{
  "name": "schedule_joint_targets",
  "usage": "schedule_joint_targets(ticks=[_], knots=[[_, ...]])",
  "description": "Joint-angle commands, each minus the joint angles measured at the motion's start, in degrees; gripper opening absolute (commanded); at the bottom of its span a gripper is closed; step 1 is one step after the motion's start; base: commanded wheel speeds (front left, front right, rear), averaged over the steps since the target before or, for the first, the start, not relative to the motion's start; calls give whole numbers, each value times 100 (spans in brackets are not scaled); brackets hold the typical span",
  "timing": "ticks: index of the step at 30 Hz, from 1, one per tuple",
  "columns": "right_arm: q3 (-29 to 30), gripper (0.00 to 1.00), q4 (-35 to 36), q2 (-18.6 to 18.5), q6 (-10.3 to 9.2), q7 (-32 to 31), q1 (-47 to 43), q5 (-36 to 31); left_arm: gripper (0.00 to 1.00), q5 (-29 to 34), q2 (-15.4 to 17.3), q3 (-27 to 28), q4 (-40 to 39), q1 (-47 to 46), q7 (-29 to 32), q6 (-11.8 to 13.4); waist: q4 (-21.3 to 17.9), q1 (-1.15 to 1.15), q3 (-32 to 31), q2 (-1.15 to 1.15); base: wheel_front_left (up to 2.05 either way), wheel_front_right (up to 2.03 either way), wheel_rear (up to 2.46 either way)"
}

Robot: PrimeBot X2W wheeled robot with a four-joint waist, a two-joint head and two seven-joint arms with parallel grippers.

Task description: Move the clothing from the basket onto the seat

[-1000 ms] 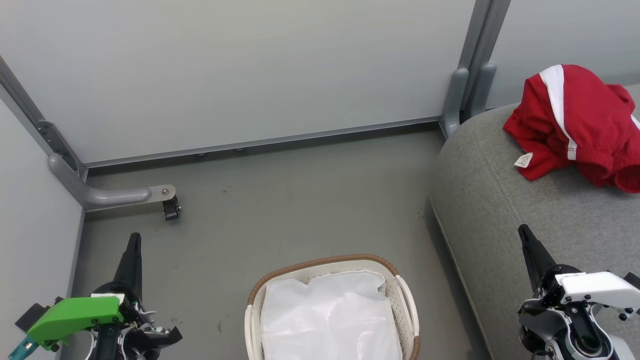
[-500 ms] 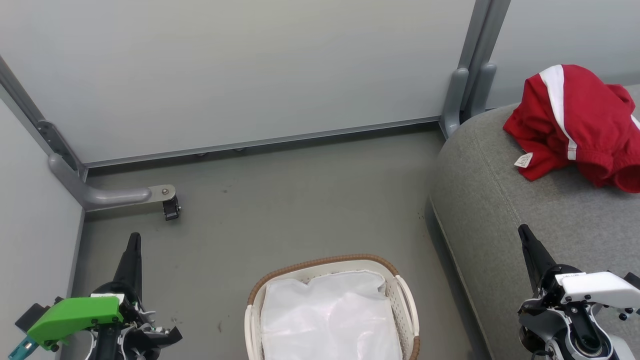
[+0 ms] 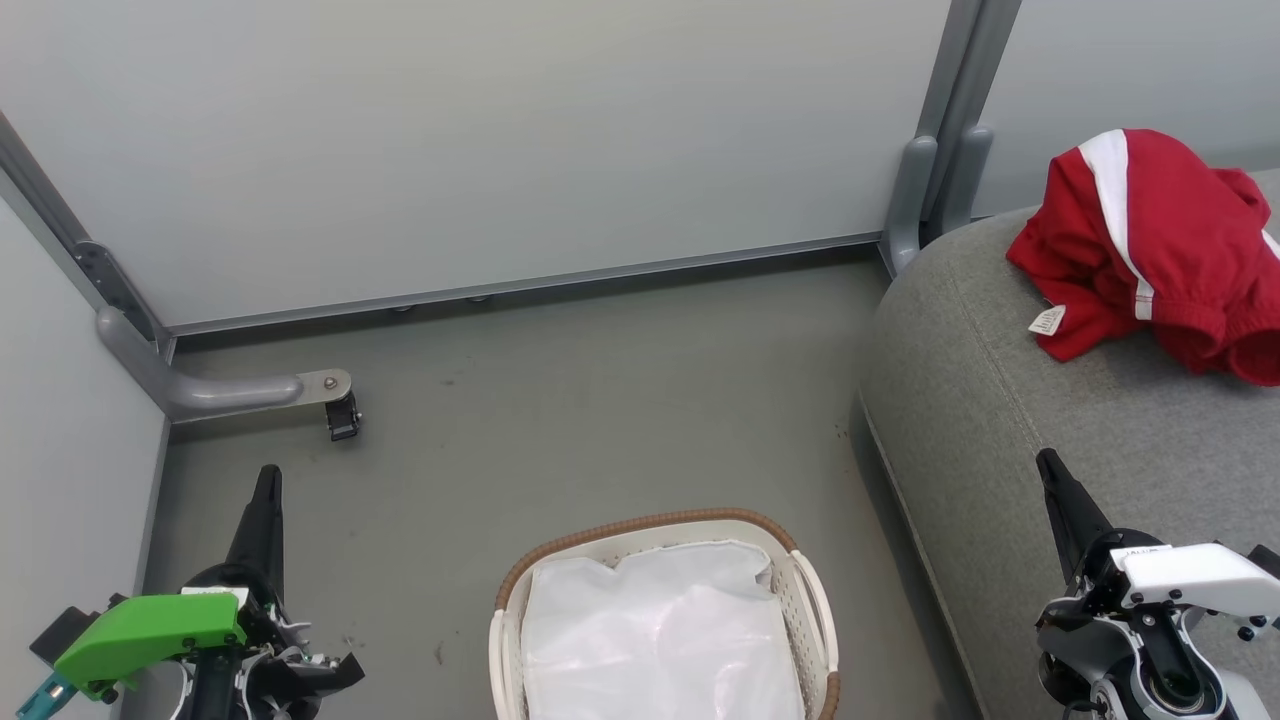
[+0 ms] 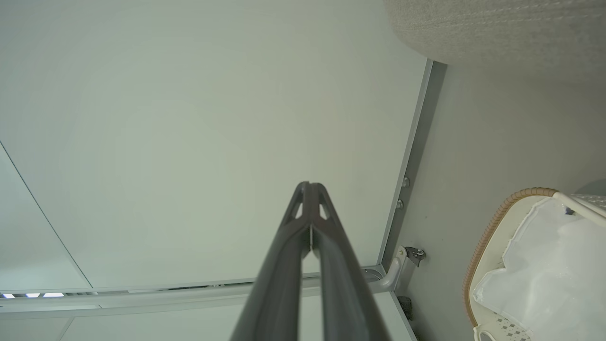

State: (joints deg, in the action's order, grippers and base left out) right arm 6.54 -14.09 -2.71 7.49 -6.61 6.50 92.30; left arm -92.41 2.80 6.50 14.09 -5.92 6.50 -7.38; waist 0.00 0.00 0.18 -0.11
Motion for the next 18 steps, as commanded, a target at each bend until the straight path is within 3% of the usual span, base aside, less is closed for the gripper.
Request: schedule_joint_targets(ticks=[1,18], knots=[[11,0,21,-32,0,-6,-62,22,0,-1,24,18,-12,-58,26,-23,0,0,0,11,0,0,0],[12,0,20,-32,0,-5,-63,22,0,2,22,20,-12,-59,27,-23,0,0,0,11,0,0,0]])
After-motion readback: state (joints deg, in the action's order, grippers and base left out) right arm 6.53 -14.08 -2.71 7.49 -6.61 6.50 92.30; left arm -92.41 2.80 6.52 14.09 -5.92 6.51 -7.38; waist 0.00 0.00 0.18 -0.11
